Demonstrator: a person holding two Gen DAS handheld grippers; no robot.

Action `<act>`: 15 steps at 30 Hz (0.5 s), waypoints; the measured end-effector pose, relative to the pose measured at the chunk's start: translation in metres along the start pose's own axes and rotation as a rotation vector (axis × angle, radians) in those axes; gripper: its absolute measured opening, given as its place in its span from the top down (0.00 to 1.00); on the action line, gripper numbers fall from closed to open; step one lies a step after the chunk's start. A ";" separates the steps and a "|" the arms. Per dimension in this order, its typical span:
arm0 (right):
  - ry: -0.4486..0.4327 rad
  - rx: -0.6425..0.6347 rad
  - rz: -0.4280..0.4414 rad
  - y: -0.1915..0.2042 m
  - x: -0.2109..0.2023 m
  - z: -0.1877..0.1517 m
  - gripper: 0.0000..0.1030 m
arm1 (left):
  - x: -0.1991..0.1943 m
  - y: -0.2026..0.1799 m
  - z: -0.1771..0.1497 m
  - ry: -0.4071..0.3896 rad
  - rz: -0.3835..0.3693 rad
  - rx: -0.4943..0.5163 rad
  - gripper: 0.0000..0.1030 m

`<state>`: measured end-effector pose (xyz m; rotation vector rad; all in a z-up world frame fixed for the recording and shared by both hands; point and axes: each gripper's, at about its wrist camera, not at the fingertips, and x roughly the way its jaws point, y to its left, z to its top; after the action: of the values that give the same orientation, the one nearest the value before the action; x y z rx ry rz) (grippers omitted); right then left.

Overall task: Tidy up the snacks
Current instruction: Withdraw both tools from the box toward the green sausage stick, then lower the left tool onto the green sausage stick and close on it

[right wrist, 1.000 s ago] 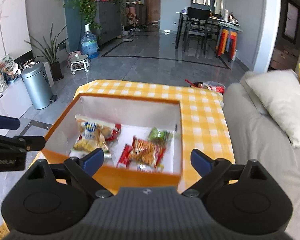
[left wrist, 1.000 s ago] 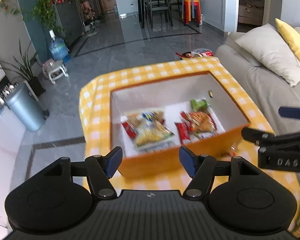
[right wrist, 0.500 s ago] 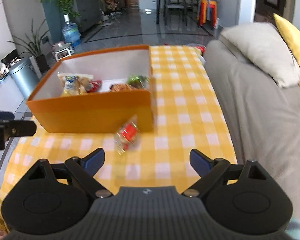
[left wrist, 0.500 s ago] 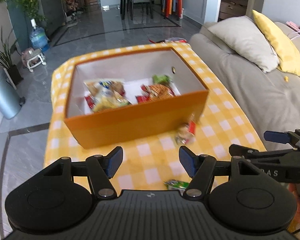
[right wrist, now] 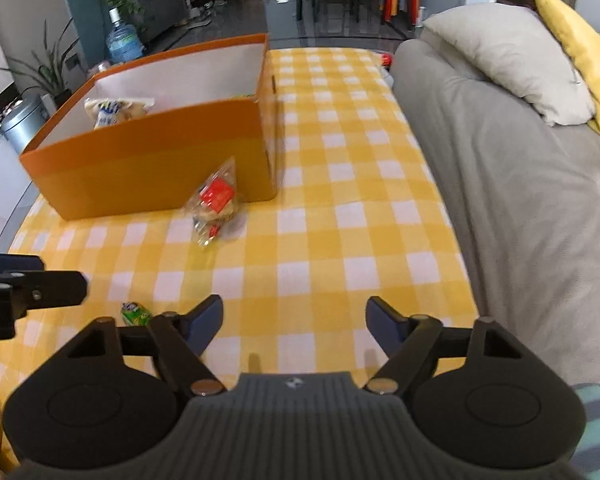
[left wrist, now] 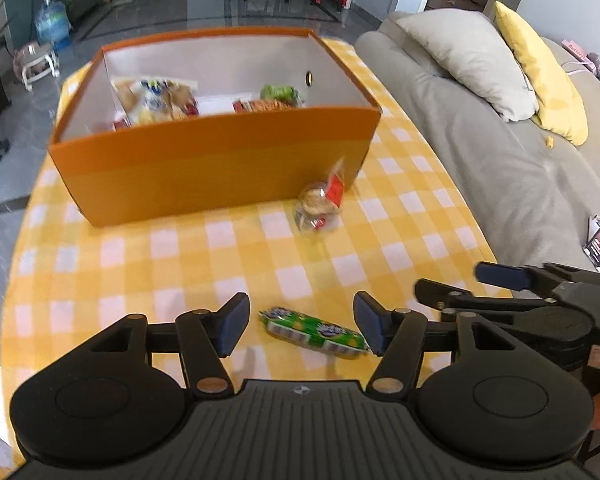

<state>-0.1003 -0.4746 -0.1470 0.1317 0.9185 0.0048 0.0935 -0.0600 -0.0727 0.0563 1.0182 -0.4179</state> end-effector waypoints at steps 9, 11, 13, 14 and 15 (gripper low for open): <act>0.032 -0.031 0.006 0.004 0.019 -0.002 0.47 | 0.035 0.008 -0.009 0.164 -0.040 -0.231 0.45; 0.032 -0.032 0.002 0.003 0.020 -0.002 0.47 | 0.041 0.009 -0.009 0.179 -0.034 -0.272 0.48; 0.034 -0.028 0.001 0.001 0.021 -0.001 0.47 | 0.048 0.011 -0.009 0.197 -0.035 -0.321 0.50; 0.037 -0.023 0.004 0.000 0.021 -0.001 0.47 | 0.050 0.012 -0.008 0.202 -0.033 -0.338 0.50; 0.041 -0.017 0.009 -0.001 0.022 -0.001 0.47 | 0.052 0.012 -0.008 0.207 -0.025 -0.354 0.50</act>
<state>-0.0880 -0.4744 -0.1657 0.1200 0.9590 0.0237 0.1148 -0.0636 -0.1222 -0.2347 1.2856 -0.2525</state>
